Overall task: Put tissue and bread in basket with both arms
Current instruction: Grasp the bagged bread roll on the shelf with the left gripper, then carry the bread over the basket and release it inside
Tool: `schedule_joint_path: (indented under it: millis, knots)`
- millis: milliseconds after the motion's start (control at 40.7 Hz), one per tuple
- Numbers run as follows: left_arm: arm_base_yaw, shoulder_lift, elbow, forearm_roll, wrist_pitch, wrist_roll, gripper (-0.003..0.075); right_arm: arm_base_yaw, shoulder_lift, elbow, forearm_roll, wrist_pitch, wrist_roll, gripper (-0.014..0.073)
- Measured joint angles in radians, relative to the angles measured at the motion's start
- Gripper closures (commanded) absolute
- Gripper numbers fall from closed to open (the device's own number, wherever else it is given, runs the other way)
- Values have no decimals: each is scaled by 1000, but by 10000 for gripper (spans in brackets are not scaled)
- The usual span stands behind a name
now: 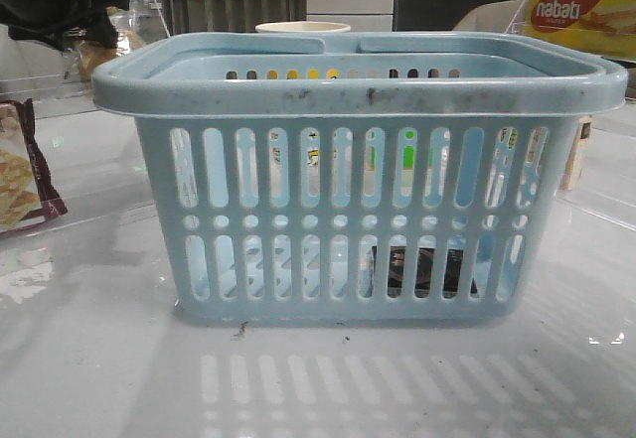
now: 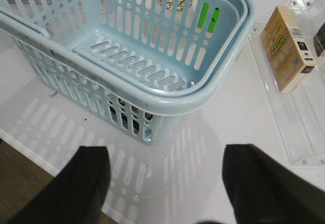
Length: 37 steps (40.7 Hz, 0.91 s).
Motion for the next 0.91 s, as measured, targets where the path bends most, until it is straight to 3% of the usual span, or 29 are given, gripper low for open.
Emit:
schedule_joint_path:
  millis: [98,540,761,909]
  knots:
    - [0,0,0,-4,2,0,635,0,0,0,0,0,0,25]
    - [-13,-180,-38,-18,256,2,629,0,0,0,0,0,0,25]
    - [-110,-361,-47,-18,443,114,629,0,0,0,0,0,0,25]
    - [-228,-428,-47,-24,555,197,629,0,0,0,0,0,0,25]
